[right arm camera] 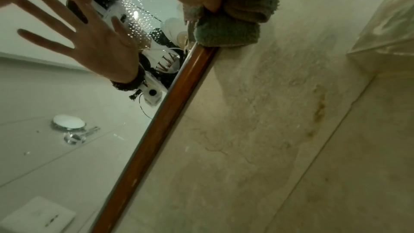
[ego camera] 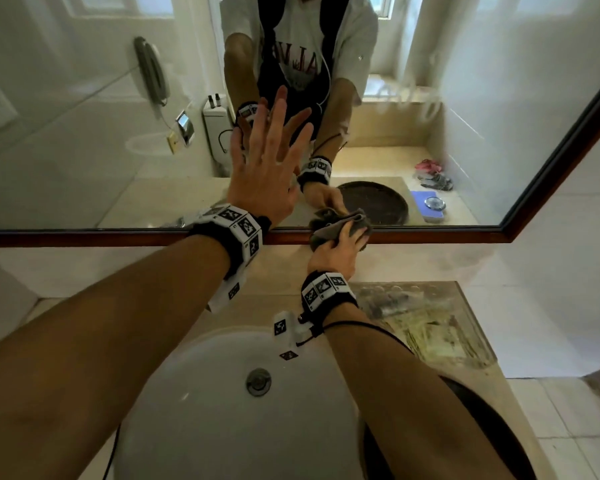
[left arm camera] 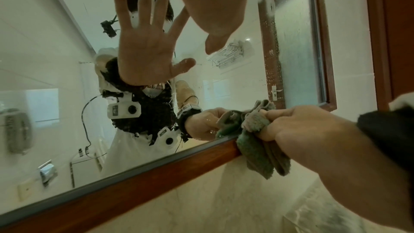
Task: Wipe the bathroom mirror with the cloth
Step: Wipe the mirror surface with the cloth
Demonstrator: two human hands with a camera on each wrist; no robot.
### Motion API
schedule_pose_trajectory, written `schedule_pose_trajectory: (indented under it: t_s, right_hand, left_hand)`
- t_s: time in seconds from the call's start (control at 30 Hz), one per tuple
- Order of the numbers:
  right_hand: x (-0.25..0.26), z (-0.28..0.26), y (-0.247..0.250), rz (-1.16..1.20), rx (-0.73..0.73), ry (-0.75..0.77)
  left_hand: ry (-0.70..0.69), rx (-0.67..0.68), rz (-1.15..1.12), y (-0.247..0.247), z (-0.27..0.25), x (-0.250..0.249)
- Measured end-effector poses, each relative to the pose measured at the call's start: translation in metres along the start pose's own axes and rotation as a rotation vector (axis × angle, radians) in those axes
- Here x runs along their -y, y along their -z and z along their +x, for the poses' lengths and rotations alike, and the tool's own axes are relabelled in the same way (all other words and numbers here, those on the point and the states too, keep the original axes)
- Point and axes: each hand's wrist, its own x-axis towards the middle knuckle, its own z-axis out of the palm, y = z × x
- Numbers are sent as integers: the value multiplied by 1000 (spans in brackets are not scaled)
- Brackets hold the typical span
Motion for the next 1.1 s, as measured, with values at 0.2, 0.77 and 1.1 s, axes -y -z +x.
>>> schedule_pose_trajectory:
  t_s: [0.2,0.77,1.1]
  right_hand:
    - [21,12,25,252,-93,-108]
    - [17,88,63,326,-511,-309]
    - [78,-1,-37,470,-333,-155]
  left_hand:
    - [40,40,-12,-1,8,-8]
    - [80,-48,-74,-27,6,-10]
    - [122,-1,-59,-14,-25,51]
